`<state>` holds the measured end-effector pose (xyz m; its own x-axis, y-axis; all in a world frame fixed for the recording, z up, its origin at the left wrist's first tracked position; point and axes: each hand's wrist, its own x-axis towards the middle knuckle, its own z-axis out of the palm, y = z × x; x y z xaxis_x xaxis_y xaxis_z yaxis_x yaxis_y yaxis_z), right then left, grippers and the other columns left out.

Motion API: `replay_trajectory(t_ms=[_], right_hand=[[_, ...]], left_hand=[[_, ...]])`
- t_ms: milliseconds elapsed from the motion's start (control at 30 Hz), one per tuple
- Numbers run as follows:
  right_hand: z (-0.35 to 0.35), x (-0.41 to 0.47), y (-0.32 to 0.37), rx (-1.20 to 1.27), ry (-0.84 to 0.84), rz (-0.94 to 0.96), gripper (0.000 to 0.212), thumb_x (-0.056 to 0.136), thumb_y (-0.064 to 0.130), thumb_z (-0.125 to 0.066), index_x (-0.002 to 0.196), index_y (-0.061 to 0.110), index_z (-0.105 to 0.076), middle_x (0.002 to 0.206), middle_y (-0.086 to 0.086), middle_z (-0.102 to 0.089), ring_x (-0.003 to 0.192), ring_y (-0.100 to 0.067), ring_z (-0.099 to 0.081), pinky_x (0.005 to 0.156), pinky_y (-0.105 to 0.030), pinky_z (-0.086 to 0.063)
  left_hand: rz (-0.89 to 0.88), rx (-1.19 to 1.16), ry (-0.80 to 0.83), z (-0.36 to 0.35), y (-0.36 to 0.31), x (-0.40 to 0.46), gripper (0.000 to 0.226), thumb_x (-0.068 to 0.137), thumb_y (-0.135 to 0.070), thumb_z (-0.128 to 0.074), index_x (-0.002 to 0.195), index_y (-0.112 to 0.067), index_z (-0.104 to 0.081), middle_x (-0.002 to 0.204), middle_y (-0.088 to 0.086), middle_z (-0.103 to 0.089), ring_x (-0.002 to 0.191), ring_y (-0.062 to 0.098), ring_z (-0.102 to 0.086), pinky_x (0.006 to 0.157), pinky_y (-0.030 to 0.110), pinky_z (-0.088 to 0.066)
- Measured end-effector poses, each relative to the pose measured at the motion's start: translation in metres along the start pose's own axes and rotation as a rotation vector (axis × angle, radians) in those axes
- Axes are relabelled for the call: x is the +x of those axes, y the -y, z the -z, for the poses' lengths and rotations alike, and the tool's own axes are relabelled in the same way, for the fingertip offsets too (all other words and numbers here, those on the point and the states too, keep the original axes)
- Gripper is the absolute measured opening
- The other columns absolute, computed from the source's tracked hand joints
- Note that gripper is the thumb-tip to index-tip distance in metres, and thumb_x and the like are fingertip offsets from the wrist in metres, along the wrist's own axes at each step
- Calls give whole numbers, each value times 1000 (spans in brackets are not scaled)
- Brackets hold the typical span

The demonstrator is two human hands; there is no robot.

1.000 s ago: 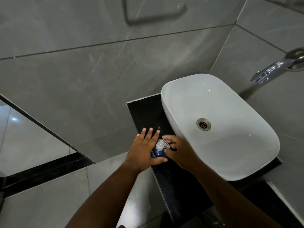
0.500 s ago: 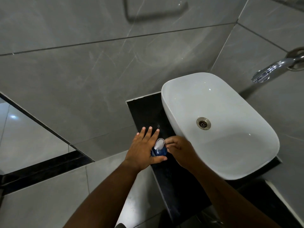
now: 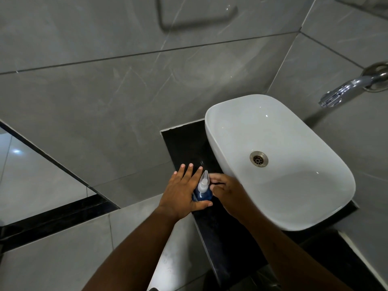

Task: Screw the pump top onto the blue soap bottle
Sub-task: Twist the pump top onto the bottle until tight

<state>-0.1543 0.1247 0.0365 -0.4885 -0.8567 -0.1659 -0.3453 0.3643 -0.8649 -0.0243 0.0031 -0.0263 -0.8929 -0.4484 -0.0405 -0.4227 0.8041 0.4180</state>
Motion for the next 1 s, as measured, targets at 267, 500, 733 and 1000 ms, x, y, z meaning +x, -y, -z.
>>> replay_trajectory(t_ms=[267,500,733,1000], right_hand=[[-2,-4,-2,1,-58,-39,24,76,16,-74,98,9,-66,95,-11,-73,85,-20,-70,77,-35,-60],[-5,0,-3,32,-11,36,35,79,13,-71,113,13,-63,108,-10,-69,94,-19,-69,82,-36,-60],[-7,0,-8,74,-73,-61,34,70,16,-77,100,22,-62,95,-2,-70,85,-12,-68,71,-23,-58],[-8,2,-8,-49,-117,19,19,73,14,-74,89,13,-66,84,-7,-72,73,-14,-69,64,-20,-56]], left_hand=[[-3,-1,-1,0,0,0,101,76,-86,-38,152,-32,-1,162,6,-3,143,19,16,114,42,4],[-7,-3,-6,-1,1,1,102,75,-86,-39,153,-31,-4,162,7,-6,142,19,15,114,42,4],[-2,-3,5,0,1,1,103,74,-87,-38,153,-31,-4,162,7,-6,146,23,10,114,42,3],[-9,7,-8,-1,1,1,103,74,-88,-37,152,-31,-3,162,8,-6,143,20,13,114,43,3]])
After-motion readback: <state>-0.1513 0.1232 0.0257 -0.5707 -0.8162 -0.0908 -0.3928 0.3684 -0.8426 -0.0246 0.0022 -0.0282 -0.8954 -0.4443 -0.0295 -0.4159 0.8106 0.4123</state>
